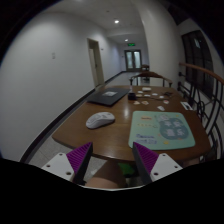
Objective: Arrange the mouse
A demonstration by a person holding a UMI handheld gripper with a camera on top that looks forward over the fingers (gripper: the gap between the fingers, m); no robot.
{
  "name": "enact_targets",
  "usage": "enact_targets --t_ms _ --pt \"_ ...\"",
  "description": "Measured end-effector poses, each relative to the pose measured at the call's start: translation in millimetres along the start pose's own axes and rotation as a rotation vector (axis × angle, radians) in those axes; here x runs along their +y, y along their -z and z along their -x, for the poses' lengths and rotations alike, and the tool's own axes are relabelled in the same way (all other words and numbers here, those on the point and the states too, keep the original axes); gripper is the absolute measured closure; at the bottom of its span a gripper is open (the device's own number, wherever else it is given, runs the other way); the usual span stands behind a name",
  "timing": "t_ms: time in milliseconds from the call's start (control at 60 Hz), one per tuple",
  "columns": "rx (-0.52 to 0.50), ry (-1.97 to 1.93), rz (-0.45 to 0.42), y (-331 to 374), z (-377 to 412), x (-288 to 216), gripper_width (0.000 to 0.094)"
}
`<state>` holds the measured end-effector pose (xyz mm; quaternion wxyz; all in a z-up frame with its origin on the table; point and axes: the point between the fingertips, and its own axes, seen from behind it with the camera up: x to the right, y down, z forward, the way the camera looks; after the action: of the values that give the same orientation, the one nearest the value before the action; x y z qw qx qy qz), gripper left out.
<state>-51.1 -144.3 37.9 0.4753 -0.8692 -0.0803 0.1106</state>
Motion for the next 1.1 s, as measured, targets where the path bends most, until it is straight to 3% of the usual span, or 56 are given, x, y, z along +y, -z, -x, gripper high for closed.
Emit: enact_targets --t_ms 267,367,633,683,717,733,750,867,917,1100 --pt "-0.116 0.080 0.106 -46 37 30 0.0123" --pt "-0.080 0.115 0.087 -62 24 21 0.0126" --pt "0.016 0.095 0.139 -79 -22 6 0.0121" --pt "0.030 0.116 0.140 -77 -28 6 0.0186" --pt "0.011 0.113 0.137 -76 -27 6 0.0368" --pt "0.000 0.100 0.136 -74 -26 6 0.0356" --pt "-0.005 0.094 0.135 -72 -27 6 0.0412" --pt "-0.081 0.112 0.155 -57 -42 8 0.0552" --pt "-0.112 0.157 0.125 -24 -57 2 0.0569" --pt "-0.092 0.140 -0.181 100 -153 -121 0.0573"
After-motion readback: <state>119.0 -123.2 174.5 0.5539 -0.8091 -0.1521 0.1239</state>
